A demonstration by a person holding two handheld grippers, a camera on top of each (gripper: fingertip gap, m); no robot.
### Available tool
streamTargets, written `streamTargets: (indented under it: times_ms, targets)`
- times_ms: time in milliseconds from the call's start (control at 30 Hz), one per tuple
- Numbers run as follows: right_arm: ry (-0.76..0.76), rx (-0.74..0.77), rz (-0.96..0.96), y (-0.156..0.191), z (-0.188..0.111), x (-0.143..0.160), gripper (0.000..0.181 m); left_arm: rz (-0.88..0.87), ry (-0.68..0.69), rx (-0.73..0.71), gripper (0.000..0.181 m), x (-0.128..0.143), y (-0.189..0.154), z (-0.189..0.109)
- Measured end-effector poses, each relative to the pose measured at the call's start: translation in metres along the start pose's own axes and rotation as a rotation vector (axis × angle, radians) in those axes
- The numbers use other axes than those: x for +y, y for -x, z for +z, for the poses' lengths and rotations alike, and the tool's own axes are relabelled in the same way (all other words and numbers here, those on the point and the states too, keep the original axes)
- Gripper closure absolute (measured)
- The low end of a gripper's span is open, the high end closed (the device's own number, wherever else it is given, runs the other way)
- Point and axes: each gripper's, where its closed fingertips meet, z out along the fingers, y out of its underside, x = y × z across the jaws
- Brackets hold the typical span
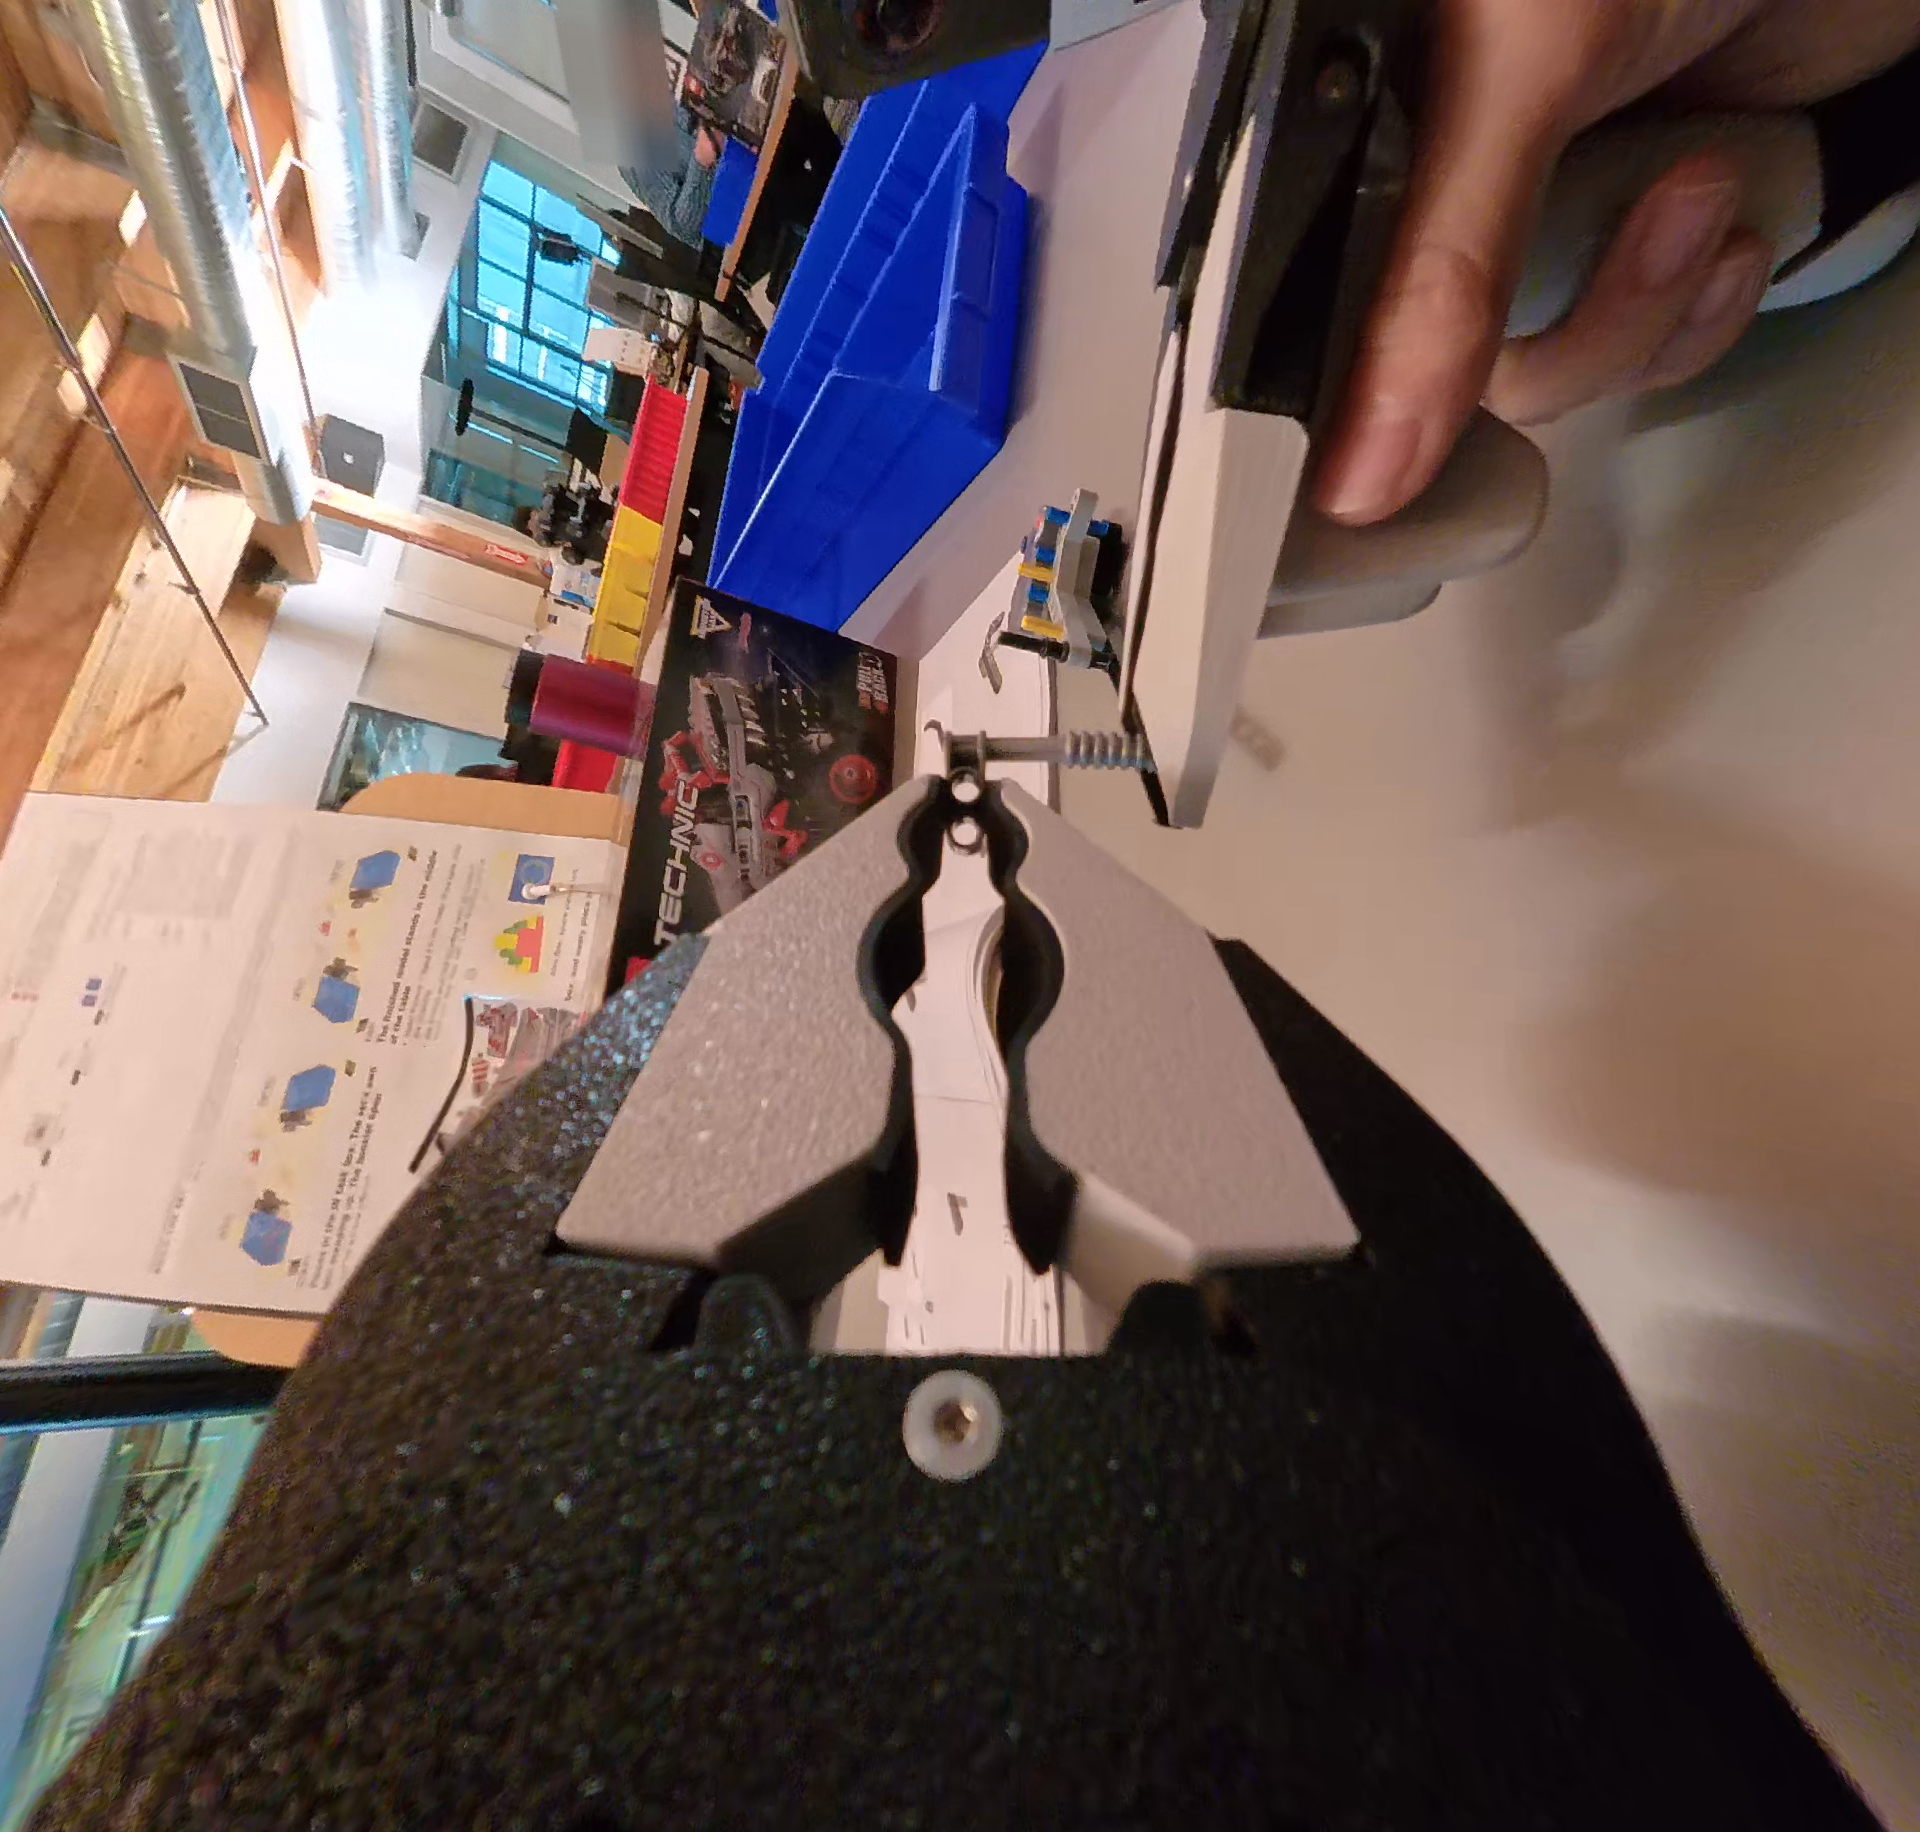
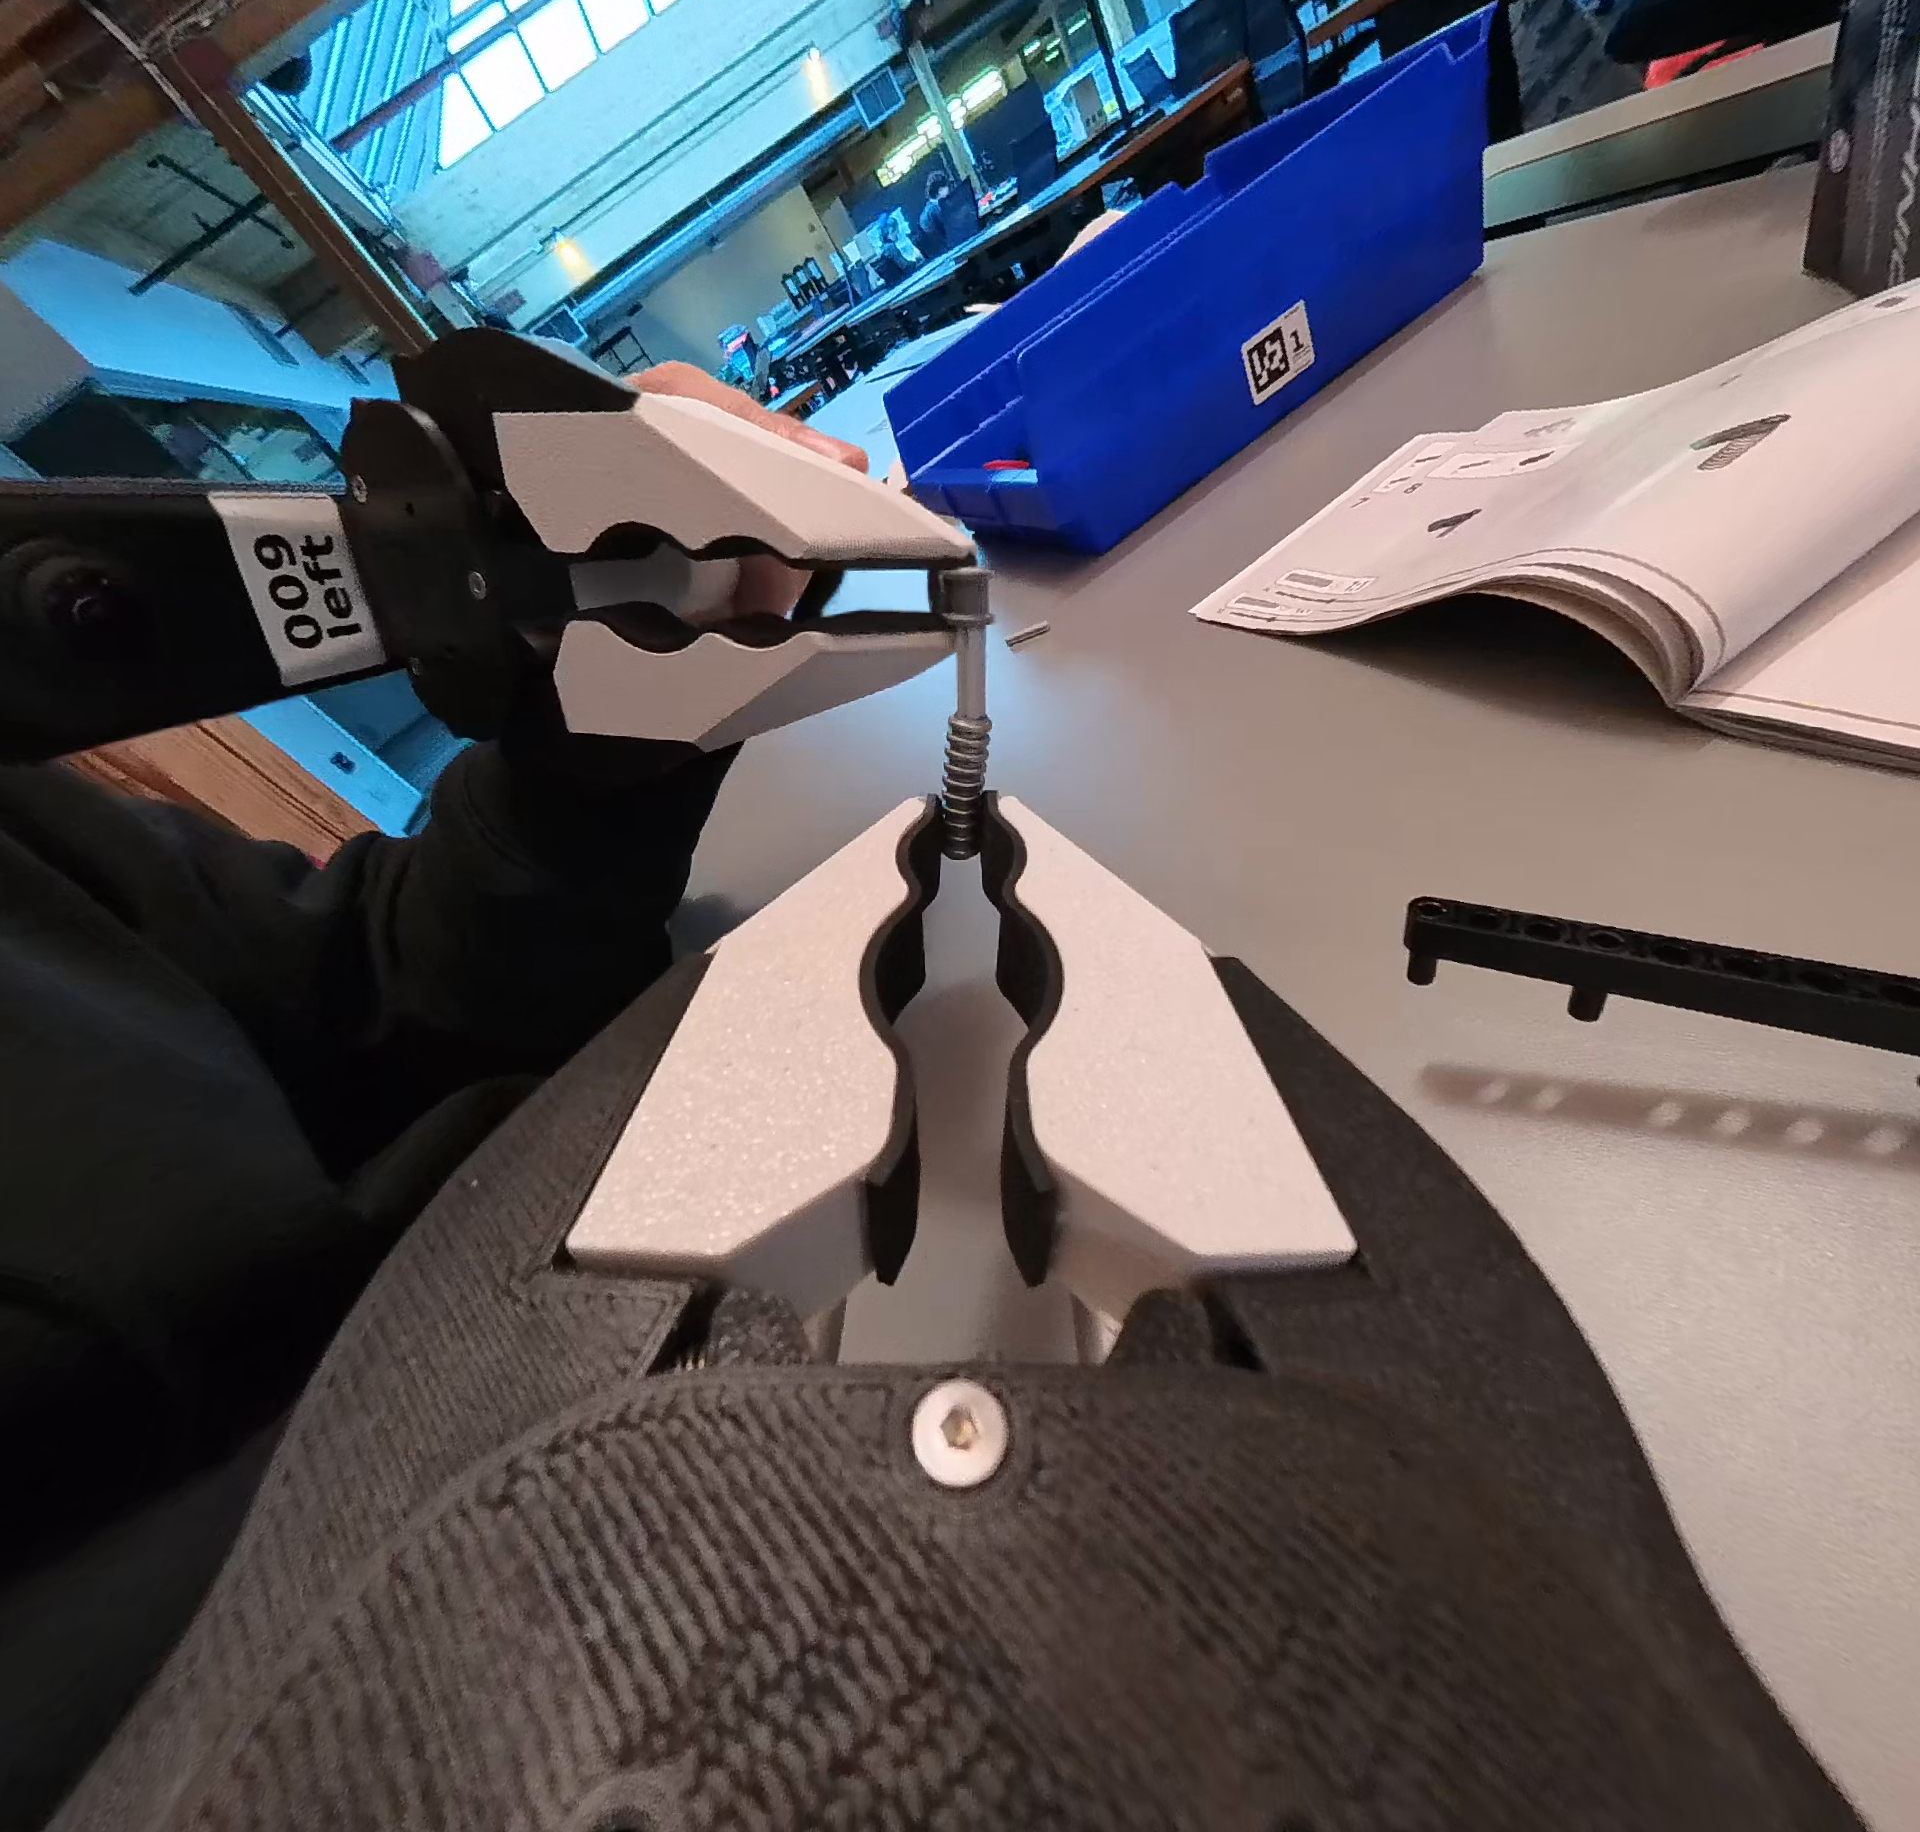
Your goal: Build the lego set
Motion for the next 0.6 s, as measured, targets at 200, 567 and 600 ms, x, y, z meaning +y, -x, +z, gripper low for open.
streamTargets:
  times_ms: [200,567,600]
  targets:
    - [0.036,0.001,-0.01,0.0,0.0,0.004,0.177,0.062,0.002,0.019,0.176,-0.001,-0.004,-0.001]
    - [0.052,0.16,-0.12,-0.018,-0.008,0.002,0.177,0.09,0.005,-0.148,0.176,0.0,-0.001,0.014]
    - [0.027,0.156,-0.119,-0.018,-0.01,-0.002,0.177,0.093,0.0,-0.179,0.176,-0.003,0.002,0.014]
